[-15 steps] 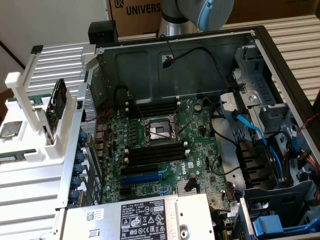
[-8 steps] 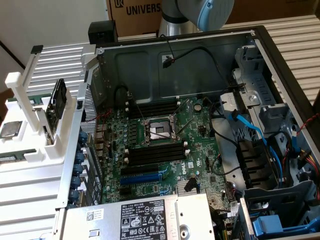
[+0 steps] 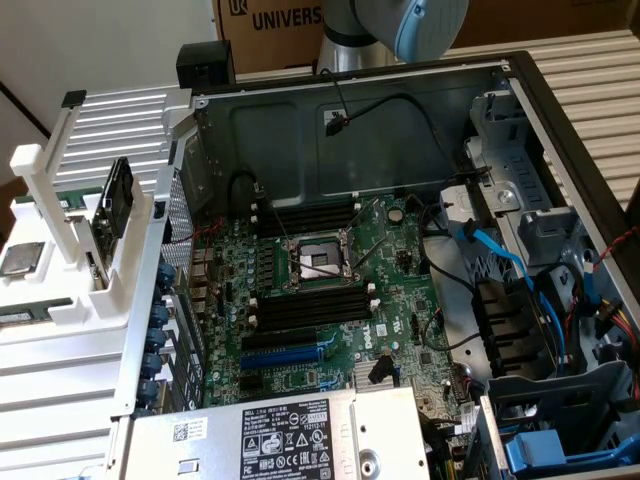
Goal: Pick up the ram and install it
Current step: 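Pick up the ram and move it above insertion slot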
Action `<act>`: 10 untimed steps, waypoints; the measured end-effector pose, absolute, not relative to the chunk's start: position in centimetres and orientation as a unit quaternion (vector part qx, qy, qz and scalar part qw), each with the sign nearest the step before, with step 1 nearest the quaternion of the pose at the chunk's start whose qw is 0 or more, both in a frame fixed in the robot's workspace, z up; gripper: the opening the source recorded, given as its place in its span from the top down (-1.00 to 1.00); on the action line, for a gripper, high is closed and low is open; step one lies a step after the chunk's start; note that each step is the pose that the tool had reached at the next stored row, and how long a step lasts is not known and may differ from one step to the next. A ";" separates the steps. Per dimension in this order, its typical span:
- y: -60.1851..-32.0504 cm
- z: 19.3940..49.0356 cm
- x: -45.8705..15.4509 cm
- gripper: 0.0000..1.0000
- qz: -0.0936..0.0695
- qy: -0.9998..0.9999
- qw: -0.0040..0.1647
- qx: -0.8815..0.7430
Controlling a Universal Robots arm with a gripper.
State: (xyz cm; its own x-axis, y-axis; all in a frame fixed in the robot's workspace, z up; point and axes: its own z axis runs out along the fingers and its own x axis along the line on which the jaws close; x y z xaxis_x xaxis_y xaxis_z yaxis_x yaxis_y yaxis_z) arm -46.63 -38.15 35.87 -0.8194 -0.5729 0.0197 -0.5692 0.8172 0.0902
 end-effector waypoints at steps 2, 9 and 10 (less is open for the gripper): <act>-38.2 35.6 -46.6 0.80 -0.039 -0.941 0.024 0.334; -38.1 35.4 -46.6 0.80 -0.031 -0.909 0.014 0.416; -38.2 35.4 -46.6 0.80 -0.029 -0.906 0.010 0.423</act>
State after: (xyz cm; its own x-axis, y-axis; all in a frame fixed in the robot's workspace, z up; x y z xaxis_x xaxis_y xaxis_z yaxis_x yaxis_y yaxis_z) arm -46.64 -38.15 35.42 -0.6417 -0.7669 -0.0065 -0.7658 0.6402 0.0614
